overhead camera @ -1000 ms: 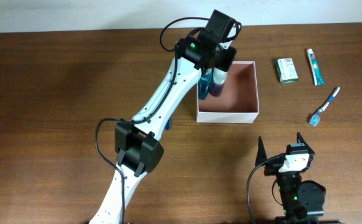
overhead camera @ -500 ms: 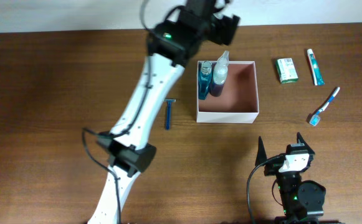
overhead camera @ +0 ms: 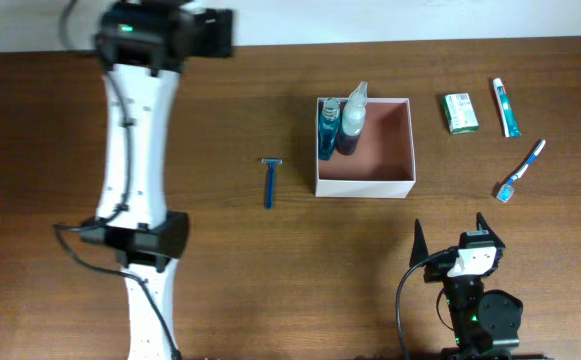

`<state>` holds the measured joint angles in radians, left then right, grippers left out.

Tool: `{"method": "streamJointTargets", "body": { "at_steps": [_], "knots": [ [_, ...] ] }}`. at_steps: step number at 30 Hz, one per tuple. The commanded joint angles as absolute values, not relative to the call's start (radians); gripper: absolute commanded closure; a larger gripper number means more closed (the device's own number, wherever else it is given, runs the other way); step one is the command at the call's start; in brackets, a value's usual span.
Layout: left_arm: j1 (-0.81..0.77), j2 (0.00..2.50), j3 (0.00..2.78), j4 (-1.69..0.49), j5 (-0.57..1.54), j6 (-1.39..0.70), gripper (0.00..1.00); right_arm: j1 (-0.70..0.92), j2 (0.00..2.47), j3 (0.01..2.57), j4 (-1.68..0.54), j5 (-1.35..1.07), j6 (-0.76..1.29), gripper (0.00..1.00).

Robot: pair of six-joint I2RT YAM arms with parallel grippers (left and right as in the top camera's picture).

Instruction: Pack container

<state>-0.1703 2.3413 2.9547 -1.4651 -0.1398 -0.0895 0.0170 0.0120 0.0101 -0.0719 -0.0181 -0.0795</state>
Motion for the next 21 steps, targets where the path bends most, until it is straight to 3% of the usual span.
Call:
{"method": "streamJointTargets", "body": {
  "at_steps": [1,9,21],
  "knots": [
    [-0.084,2.327,2.961,-1.531,-0.145,-0.149,0.01,0.026,0.006,0.006,-0.078,-0.014,-0.078,0.01],
    [-0.018,2.353,2.944,-1.684,0.005,-0.139,0.01,0.026,0.006,0.006,-0.078,-0.014,-0.078,0.01],
    [-0.012,2.4,2.941,-1.683,-0.128,-0.146,0.01,0.026,0.006,0.006,-0.078,-0.014,-0.078,0.01]
  ]
}}
